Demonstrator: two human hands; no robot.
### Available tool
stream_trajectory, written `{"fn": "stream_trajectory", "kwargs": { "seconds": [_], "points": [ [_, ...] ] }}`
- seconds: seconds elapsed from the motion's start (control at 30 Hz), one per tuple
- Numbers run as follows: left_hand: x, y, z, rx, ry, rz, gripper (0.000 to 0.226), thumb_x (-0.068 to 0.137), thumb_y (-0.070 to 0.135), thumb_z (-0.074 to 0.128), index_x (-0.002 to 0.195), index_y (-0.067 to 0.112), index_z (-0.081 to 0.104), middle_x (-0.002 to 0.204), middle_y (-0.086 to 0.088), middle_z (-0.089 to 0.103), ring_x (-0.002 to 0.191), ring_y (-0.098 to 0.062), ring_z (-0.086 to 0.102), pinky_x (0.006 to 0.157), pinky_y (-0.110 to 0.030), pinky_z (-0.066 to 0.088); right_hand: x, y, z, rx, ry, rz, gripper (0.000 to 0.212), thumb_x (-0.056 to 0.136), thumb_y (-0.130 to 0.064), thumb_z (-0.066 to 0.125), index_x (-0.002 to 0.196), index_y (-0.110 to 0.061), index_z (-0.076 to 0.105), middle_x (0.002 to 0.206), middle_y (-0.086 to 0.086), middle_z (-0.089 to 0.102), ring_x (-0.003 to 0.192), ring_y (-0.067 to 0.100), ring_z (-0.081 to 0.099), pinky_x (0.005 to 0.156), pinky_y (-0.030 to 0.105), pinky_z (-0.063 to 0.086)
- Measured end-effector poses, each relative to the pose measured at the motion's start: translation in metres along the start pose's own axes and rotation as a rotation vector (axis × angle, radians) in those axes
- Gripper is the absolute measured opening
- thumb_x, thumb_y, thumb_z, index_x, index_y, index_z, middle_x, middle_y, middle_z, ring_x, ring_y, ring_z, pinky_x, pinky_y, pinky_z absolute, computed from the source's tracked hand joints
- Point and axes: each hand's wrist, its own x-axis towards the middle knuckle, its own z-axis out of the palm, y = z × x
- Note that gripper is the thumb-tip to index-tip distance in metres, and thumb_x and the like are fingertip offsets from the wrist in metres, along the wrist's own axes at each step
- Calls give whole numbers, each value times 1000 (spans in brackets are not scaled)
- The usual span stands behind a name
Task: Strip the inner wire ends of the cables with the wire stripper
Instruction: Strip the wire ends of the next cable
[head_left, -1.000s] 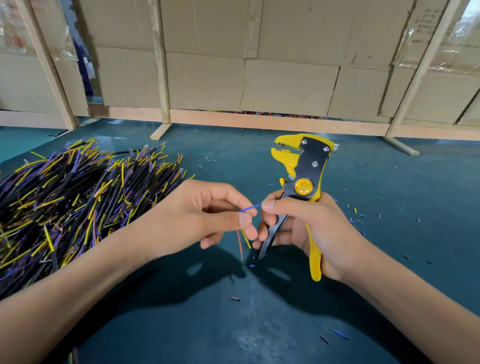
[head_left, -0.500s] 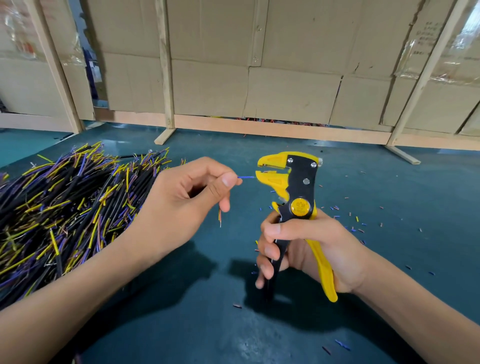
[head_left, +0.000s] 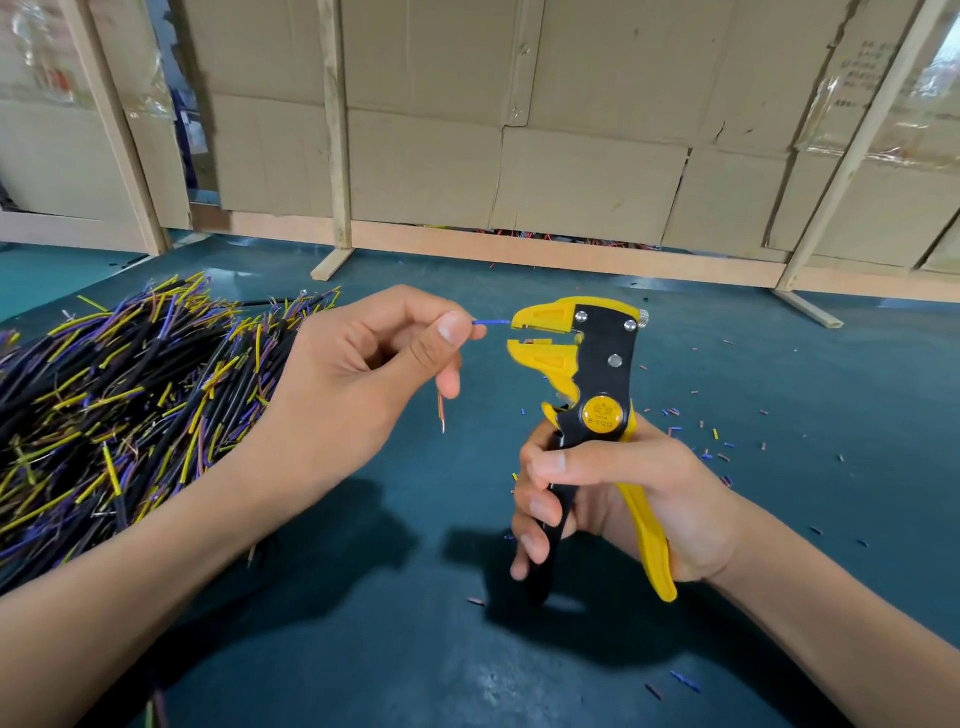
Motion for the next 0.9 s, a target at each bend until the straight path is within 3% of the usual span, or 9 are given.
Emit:
{"fn": "stream_trajectory", "kwargs": {
  "seconds": [0.37, 0.47, 0.6, 0.7, 0.83, 0.9],
  "points": [
    [-5, 0, 6, 60, -34, -10, 17, 97, 23, 59, 92, 12, 70, 61, 7, 63, 50, -1, 44, 53, -11, 33, 0, 1, 2, -5, 14, 3, 14, 91, -7, 58, 78, -3, 60, 68, 15, 55, 62, 34, 59, 71, 54, 54],
    [-5, -2, 6, 73, -29, -11, 17, 97, 24, 60, 91, 13, 71, 62, 5, 63, 56, -20, 47, 55, -22, 35, 1, 0, 3, -4, 25, 12, 19, 88, -15, 63, 76, -1, 59, 67, 15, 55, 60, 34, 59, 69, 54, 55],
    [-5, -2, 5, 84, -24, -14, 17, 98, 26, 60, 90, 15, 71, 62, 5, 64, 57, -17, 49, 56, -23, 37, 2, 0, 7, -5, 55, 23, 19, 87, -16, 65, 73, -4, 59, 64, 14, 54, 57, 33, 57, 67, 52, 55],
    [-4, -1, 3, 111, -12, -7, 16, 98, 28, 60, 90, 21, 72, 62, 3, 64, 52, -26, 43, 50, -29, 32, 4, 0, 9, -17, 88, 20, 20, 88, -13, 63, 69, -6, 58, 61, 13, 52, 54, 31, 55, 64, 49, 55],
    [-3, 2, 2, 121, -13, 2, 17, 98, 30, 60, 89, 24, 73, 61, 2, 63, 46, -14, 35, 45, -22, 28, 5, 0, 12, -26, 77, -2, 21, 84, -15, 65, 67, -5, 58, 59, 13, 52, 51, 31, 55, 62, 48, 55],
    [-3, 3, 3, 136, -14, -1, 17, 98, 30, 61, 88, 23, 73, 61, 3, 63, 48, -27, 39, 46, -31, 29, 5, 0, 12, -32, 73, -8, 21, 84, -15, 65, 67, -4, 58, 59, 13, 52, 50, 31, 55, 61, 47, 55]
  ]
}}
